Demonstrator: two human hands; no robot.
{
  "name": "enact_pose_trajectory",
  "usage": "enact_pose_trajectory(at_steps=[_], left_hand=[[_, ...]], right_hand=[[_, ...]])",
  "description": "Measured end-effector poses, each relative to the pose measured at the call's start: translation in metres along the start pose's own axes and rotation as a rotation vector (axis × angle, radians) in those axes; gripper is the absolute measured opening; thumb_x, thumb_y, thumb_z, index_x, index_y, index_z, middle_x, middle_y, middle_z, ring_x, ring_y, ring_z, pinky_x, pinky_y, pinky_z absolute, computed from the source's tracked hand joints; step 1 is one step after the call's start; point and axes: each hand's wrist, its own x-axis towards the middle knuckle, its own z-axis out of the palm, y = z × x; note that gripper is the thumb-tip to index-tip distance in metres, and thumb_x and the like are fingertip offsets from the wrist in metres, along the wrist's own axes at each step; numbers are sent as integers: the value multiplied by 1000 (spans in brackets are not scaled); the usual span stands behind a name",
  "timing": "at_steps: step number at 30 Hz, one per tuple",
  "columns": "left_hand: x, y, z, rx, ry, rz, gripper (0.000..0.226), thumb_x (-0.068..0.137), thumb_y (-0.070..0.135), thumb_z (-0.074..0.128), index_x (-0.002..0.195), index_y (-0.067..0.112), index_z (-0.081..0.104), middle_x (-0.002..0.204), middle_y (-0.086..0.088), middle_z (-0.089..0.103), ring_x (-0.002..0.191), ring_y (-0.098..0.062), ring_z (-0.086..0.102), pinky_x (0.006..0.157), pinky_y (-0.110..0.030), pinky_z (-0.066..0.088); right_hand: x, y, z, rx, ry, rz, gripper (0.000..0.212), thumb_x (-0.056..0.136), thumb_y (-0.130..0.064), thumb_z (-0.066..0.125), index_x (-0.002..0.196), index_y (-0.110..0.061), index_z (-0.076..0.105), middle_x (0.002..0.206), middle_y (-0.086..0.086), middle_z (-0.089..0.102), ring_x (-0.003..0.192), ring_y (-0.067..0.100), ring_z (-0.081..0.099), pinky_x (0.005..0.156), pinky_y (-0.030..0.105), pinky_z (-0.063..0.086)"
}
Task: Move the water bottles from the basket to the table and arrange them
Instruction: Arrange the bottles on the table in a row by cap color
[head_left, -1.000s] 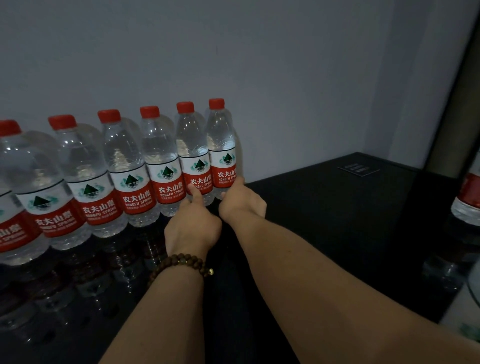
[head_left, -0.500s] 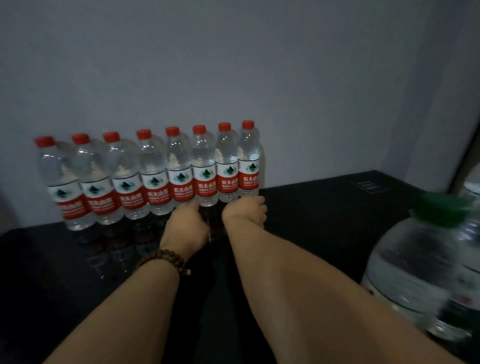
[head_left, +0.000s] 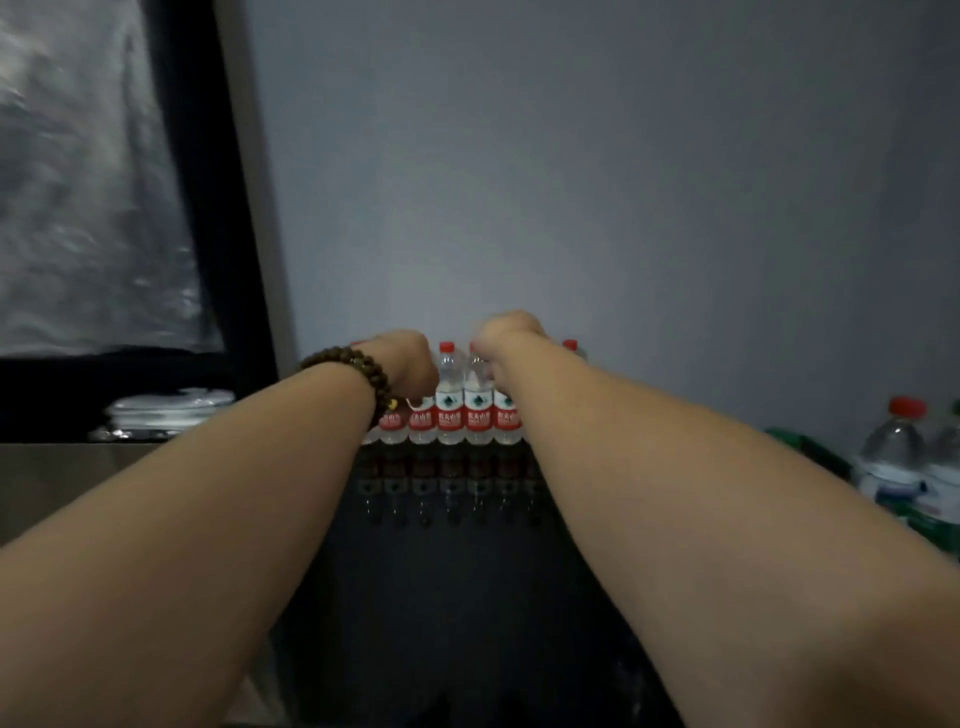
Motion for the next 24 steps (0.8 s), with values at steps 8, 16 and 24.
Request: enact_pose_trajectory(at_steps=[8, 16, 24], left_hand=[[-59, 156, -50, -17, 42, 265, 19, 100, 18, 60, 98, 5, 73, 82, -4, 78, 65, -15, 75, 73, -38, 66], [-56, 305, -1, 52, -41, 504, 20, 100, 24, 62, 104, 8, 73, 91, -3, 77, 75, -16, 76, 74, -36, 64], [-13, 418, 68, 137, -125, 663, 25, 102, 25, 59, 113, 7, 72, 93, -8, 76, 80, -19, 76, 79, -40, 65]], right_hand=[[-56, 2, -169, -452, 223, 45, 12, 103, -8, 46, 95, -3, 54, 74, 13, 61, 74, 26, 62, 47, 23, 37], [-58, 65, -322, -715, 345, 198, 31, 106, -12, 46, 125, 9, 60, 114, 26, 69, 106, 35, 71, 94, 46, 60], [-28, 139, -435, -973, 472, 305, 20, 95, -10, 54, 77, -5, 51, 100, 15, 63, 84, 33, 70, 83, 45, 62]])
